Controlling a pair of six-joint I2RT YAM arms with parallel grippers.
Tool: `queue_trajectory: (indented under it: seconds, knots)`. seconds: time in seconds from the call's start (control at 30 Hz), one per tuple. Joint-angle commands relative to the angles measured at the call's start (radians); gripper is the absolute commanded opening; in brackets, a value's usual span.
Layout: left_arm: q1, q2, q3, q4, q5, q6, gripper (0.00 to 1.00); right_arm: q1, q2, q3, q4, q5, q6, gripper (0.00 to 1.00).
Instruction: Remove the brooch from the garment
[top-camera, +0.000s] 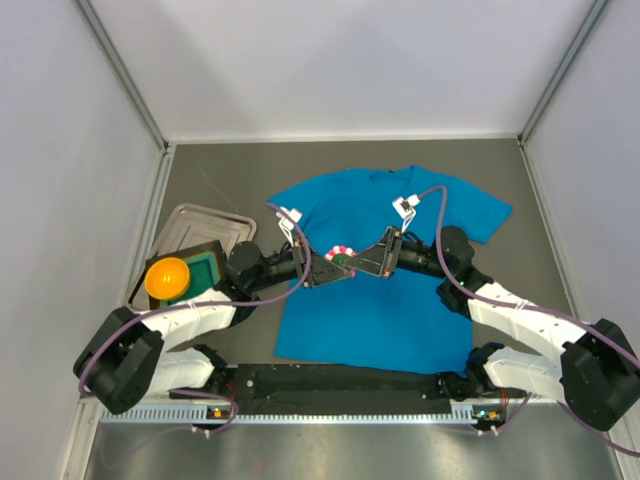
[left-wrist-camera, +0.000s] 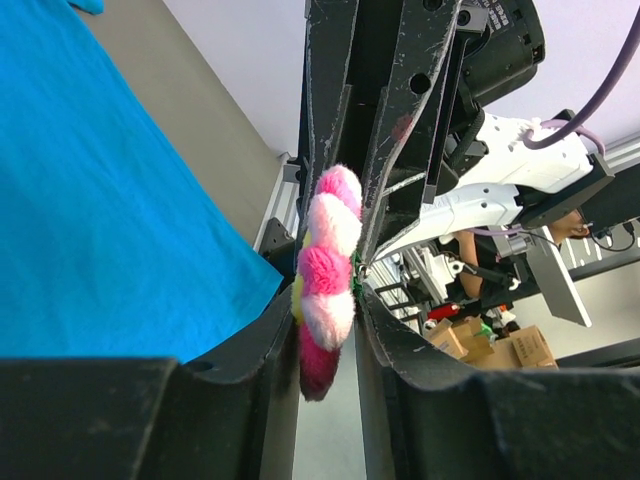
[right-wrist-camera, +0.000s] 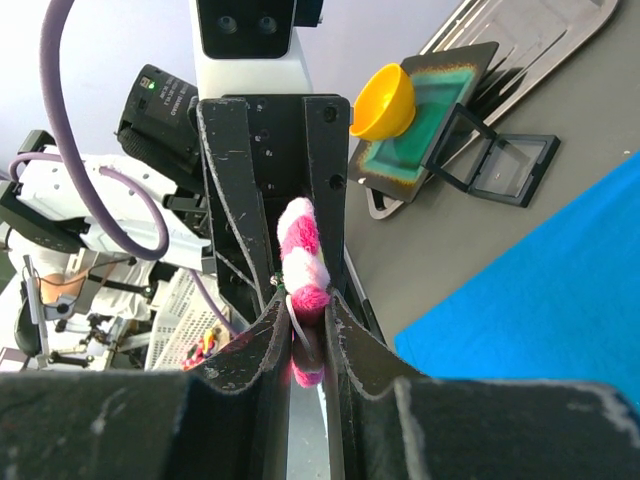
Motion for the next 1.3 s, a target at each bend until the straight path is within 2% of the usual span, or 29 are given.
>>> queue_trajectory:
  seconds: [0.0,0.7,0.8,0.87,0.93,1.07,1.17,1.27]
  knots:
    - [-0.007,-0.022,0.052,0.015,0.02,0.039,0.31,0.014,-0.016,0.057,0.013,-0.021,-0.02,0.0]
    - [-0.007,-0.024,0.064,-0.014,0.017,0.045,0.35,0.014,-0.022,0.061,0.006,-0.022,-0.02,0.0]
    - [-0.007,-0.027,0.062,-0.018,0.026,0.042,0.4,0.014,-0.024,0.063,-0.005,-0.017,-0.028,0.0]
    - [-0.007,-0.033,0.055,-0.026,0.026,0.041,0.48,0.014,-0.024,0.063,-0.004,-0.014,-0.029,0.0]
    - [-0.007,-0.053,0.045,-0.054,0.023,0.054,0.56,0.016,-0.024,0.063,-0.008,-0.007,-0.029,0.0]
    - [0.005,-0.113,0.022,-0.142,0.012,0.082,0.61,0.016,-0.045,0.081,-0.095,0.038,-0.081,0.0]
    - [0.04,-0.2,-0.013,-0.254,-0.003,0.094,0.63,0.014,-0.082,0.109,-0.195,0.079,-0.181,0.0]
    - [0.07,-0.323,-0.018,-0.444,-0.048,0.104,0.66,0.016,-0.113,0.129,-0.279,0.127,-0.311,0.0]
